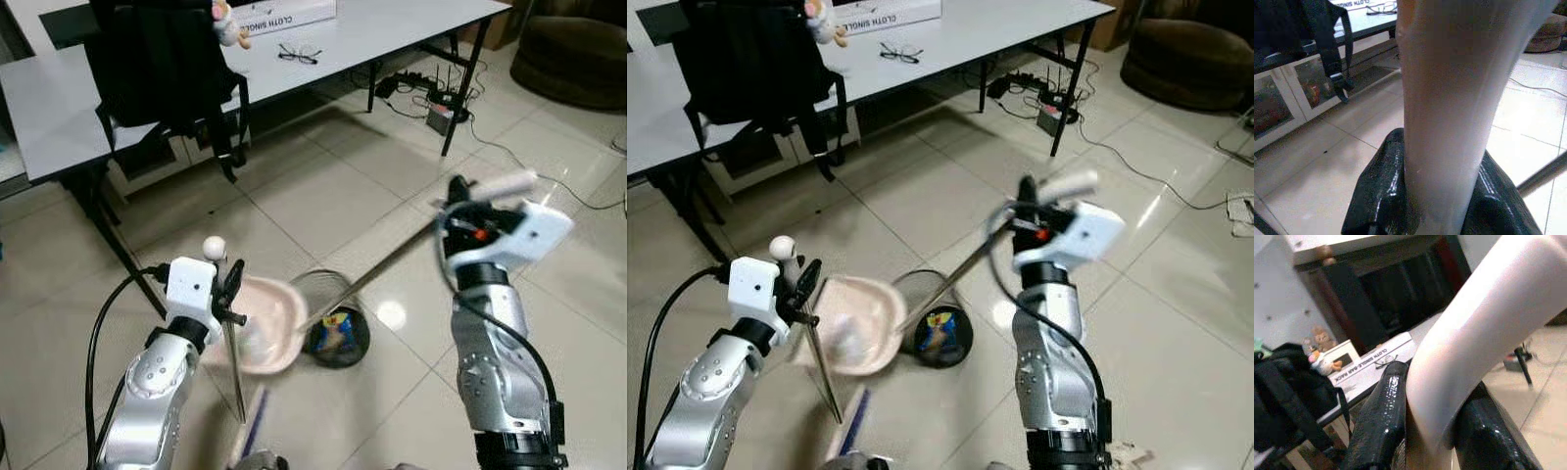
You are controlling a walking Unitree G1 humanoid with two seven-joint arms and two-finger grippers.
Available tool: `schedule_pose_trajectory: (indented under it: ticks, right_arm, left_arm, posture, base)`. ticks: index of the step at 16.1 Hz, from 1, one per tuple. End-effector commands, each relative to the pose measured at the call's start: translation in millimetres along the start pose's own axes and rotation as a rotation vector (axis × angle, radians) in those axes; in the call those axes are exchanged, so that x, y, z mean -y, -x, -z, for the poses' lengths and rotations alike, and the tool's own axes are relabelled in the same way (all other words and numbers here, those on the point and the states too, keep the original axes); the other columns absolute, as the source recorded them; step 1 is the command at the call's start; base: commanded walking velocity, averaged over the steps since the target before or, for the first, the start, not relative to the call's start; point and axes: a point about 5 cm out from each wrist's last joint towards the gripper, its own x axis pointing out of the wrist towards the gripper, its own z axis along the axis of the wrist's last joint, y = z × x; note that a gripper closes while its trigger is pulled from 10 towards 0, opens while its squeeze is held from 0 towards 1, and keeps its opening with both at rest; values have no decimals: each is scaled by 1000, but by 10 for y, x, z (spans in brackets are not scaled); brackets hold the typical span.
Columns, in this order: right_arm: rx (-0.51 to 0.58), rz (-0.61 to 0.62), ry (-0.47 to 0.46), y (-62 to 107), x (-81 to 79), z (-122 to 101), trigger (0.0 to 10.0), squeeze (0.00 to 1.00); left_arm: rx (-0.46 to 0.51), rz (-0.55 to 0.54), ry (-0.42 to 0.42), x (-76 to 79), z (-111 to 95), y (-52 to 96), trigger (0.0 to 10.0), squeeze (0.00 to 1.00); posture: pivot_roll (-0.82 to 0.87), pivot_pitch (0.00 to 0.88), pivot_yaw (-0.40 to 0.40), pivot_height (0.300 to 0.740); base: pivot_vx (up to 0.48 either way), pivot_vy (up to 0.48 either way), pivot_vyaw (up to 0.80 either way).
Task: Sweep floor
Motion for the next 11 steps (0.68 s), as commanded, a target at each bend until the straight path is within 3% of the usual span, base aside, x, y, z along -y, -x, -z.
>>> schedule_pose_trajectory:
  ticks: [1,11]
  right_arm:
    - [7,14,-90,-6,-2,-17,10000,0]
    - [78,47,-158,-104,115,-234,10000,0]
  left_arm:
    - [10,1,-2,-17,-17,11,10000,0]
    - [11,9,7,-21,-10,29,10000,0]
  posture:
    - [18,66,64,740]
    - [17,77,68,740]
  base:
    - [0,0,0]
    - [0,0,0]
